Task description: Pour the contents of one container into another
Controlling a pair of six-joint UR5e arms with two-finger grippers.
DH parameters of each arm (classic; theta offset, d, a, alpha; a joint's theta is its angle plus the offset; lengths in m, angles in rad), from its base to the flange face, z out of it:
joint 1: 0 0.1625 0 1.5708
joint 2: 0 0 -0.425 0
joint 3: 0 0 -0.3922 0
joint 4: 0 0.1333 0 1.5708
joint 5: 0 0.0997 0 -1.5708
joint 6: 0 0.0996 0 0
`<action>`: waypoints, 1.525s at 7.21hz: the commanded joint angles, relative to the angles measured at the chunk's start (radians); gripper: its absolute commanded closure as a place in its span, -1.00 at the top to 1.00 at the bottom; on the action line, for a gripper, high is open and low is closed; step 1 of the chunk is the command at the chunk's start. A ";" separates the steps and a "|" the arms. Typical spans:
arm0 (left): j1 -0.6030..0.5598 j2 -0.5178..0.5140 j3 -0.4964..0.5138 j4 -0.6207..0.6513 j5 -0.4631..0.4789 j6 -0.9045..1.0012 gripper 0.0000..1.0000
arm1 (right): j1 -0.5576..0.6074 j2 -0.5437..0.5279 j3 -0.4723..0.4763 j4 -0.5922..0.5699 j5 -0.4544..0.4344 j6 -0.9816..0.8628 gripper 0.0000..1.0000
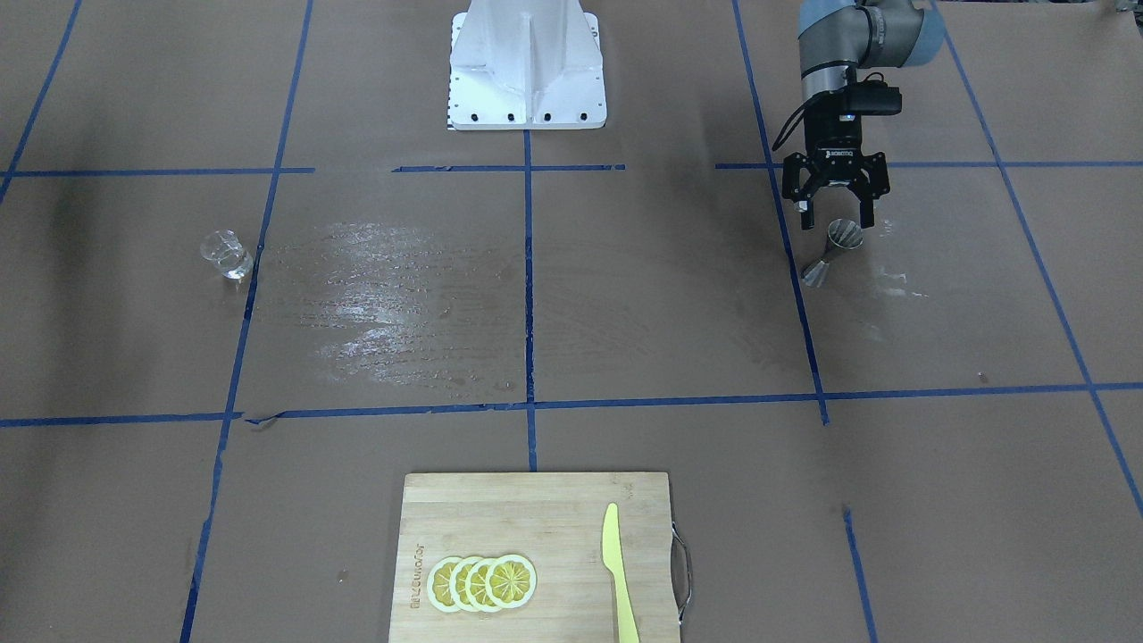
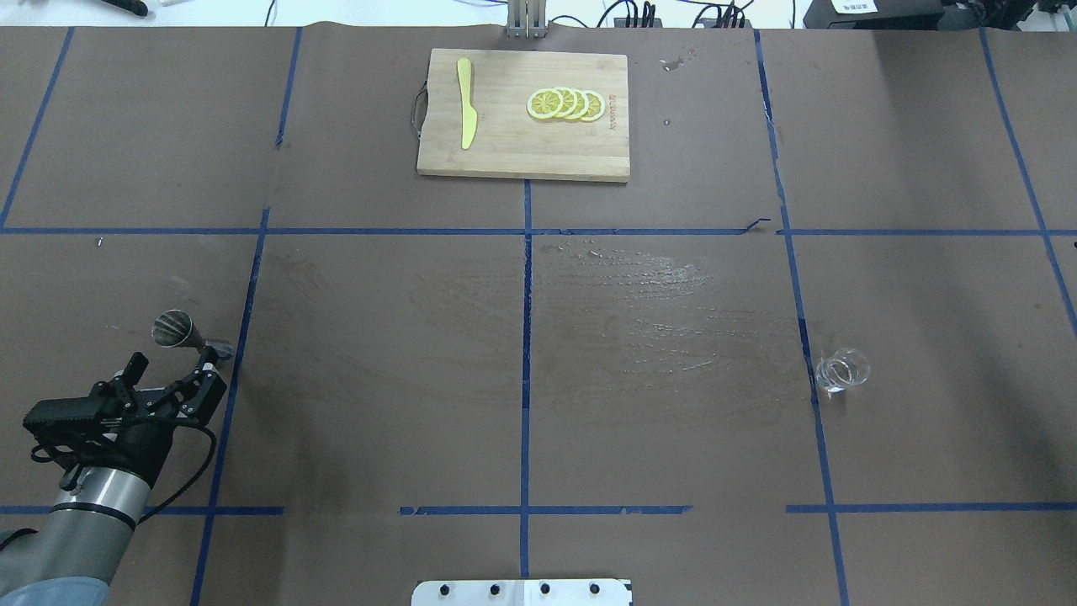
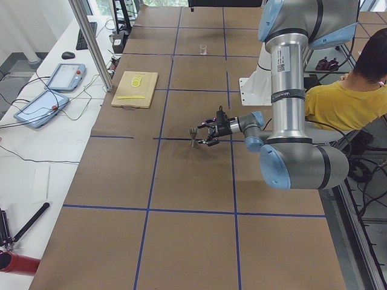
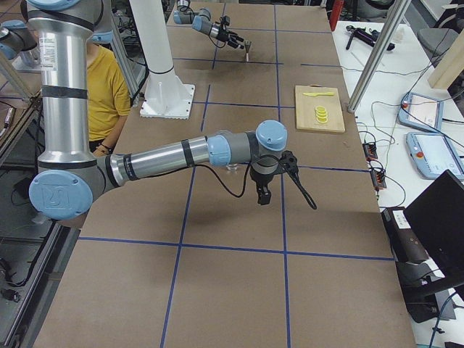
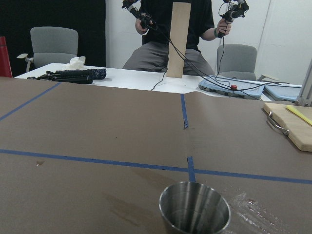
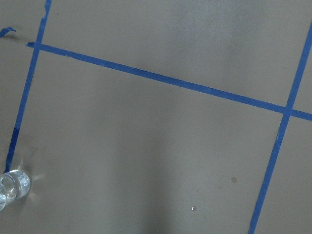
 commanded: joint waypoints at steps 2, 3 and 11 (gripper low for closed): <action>0.000 -0.027 0.053 -0.003 -0.006 0.035 0.97 | 0.000 0.000 0.000 0.000 0.001 0.000 1.00; 0.000 -0.034 0.057 -0.005 -0.008 0.051 0.96 | 0.000 0.000 0.001 0.000 0.001 0.000 1.00; -0.056 -0.063 0.106 -0.006 -0.012 0.086 0.65 | -0.002 0.003 0.007 0.000 0.001 0.000 1.00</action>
